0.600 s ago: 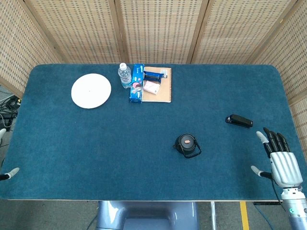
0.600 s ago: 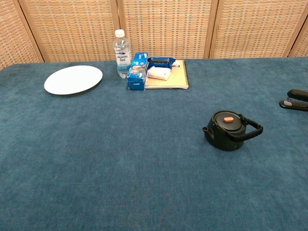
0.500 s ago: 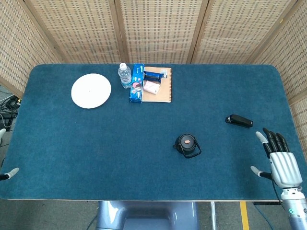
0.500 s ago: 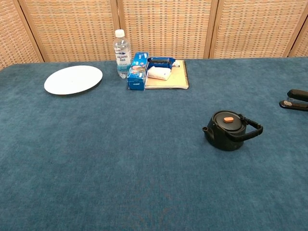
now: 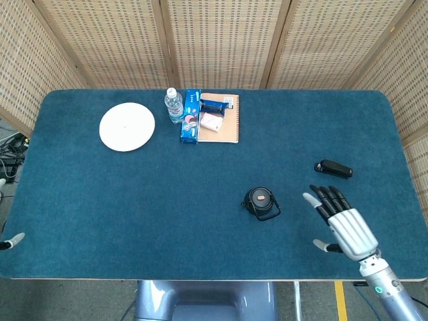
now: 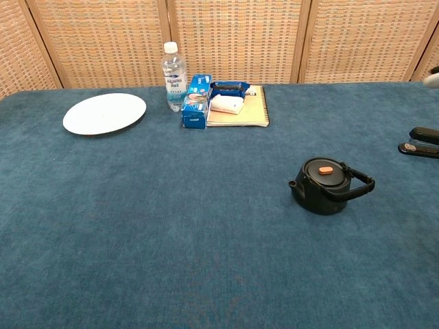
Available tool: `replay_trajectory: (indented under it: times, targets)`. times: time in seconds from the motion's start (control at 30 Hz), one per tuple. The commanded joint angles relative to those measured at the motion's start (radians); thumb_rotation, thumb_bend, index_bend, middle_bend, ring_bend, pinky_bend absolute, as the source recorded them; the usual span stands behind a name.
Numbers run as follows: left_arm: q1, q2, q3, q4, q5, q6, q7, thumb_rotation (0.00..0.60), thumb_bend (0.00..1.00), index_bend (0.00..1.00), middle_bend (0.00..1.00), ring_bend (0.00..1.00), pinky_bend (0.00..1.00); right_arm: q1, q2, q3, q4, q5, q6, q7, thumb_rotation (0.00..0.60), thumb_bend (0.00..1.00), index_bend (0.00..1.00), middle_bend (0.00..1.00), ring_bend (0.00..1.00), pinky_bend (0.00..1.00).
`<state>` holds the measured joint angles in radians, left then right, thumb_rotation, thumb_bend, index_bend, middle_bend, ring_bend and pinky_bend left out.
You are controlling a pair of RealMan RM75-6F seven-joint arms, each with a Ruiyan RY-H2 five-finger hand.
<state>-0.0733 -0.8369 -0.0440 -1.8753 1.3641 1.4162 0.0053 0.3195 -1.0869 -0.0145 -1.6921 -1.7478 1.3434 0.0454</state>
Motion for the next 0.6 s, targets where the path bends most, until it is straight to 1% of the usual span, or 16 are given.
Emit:
replay_trajectory:
  times: [0.03, 0.1, 0.2, 0.4, 0.5, 0.6]
  targets:
    - [-0.007, -0.004, -0.004, 0.001, -0.012, -0.012, 0.011, 0.6, 0.0, 0.0, 0.0, 0.0, 0.0, 0.096, 0.003, 0.014, -0.062, -0.033, -0.124, -0.014, 0.6, 0.0, 0.12, 0.14, 0.09, 0.0]
    - [-0.011, -0.007, -0.005, 0.002, -0.02, -0.019, 0.018, 0.6, 0.0, 0.0, 0.0, 0.0, 0.0, 0.139, -0.01, 0.03, -0.08, -0.003, -0.198, -0.026, 0.6, 0.0, 0.19, 0.21, 0.16, 0.0]
    - [-0.014, -0.009, -0.006, 0.005, -0.029, -0.026, 0.022, 0.6, 0.0, 0.0, 0.0, 0.0, 0.0, 0.179, -0.037, 0.052, -0.08, 0.049, -0.271, -0.062, 0.6, 0.0, 0.23, 0.27, 0.23, 0.0]
    - [-0.016, -0.01, -0.008, 0.01, -0.035, -0.032, 0.016, 0.6, 0.0, 0.0, 0.0, 0.0, 0.0, 0.221, -0.084, 0.081, -0.067, 0.153, -0.361, -0.133, 0.6, 0.0, 0.27, 0.32, 0.28, 0.0]
    - [-0.015, -0.009, -0.009, 0.011, -0.036, -0.032, 0.012, 0.6, 0.0, 0.0, 0.0, 0.0, 0.0, 0.23, -0.099, 0.086, -0.065, 0.189, -0.38, -0.165, 0.6, 0.0, 0.29, 0.35, 0.31, 0.0]
    - [-0.016, -0.008, -0.009, 0.013, -0.037, -0.034, 0.007, 0.6, 0.0, 0.0, 0.0, 0.0, 0.0, 0.236, -0.113, 0.087, -0.066, 0.216, -0.393, -0.194, 0.6, 0.0, 0.29, 0.37, 0.32, 0.0]
